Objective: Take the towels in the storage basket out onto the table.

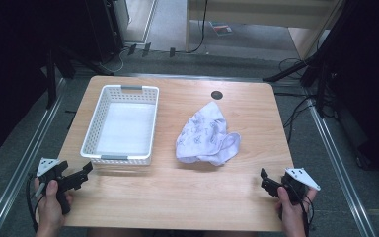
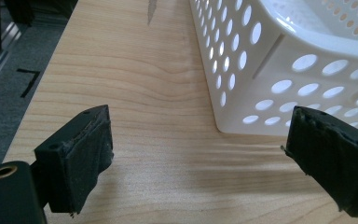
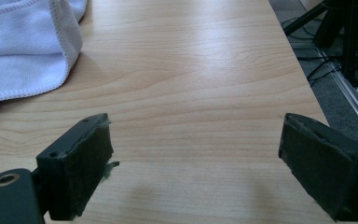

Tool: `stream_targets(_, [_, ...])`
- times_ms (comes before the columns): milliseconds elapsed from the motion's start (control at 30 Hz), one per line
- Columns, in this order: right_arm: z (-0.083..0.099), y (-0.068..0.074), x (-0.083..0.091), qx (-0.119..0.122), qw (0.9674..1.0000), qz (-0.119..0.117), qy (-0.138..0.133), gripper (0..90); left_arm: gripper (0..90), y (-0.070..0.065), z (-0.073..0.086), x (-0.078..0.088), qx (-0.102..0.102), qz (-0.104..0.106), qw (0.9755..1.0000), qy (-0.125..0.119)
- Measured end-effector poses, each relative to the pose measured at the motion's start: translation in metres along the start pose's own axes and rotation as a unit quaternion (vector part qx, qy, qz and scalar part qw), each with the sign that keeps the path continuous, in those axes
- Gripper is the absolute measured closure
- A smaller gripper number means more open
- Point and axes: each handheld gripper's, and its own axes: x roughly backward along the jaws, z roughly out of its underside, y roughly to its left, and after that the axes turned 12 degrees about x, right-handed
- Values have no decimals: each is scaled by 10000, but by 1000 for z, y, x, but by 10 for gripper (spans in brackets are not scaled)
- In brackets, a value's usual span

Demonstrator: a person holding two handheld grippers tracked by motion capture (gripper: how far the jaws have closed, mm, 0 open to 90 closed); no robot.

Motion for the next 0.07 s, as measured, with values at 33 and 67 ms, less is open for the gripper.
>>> stream_targets(33, [0,0,0,9,10000,-4,7,99,79,0,0,0,9,8,10000,-1])
stream_targets(67, [0,0,0,22,10000,0,19,99,79,0,0,0,14,10,10000,-2])
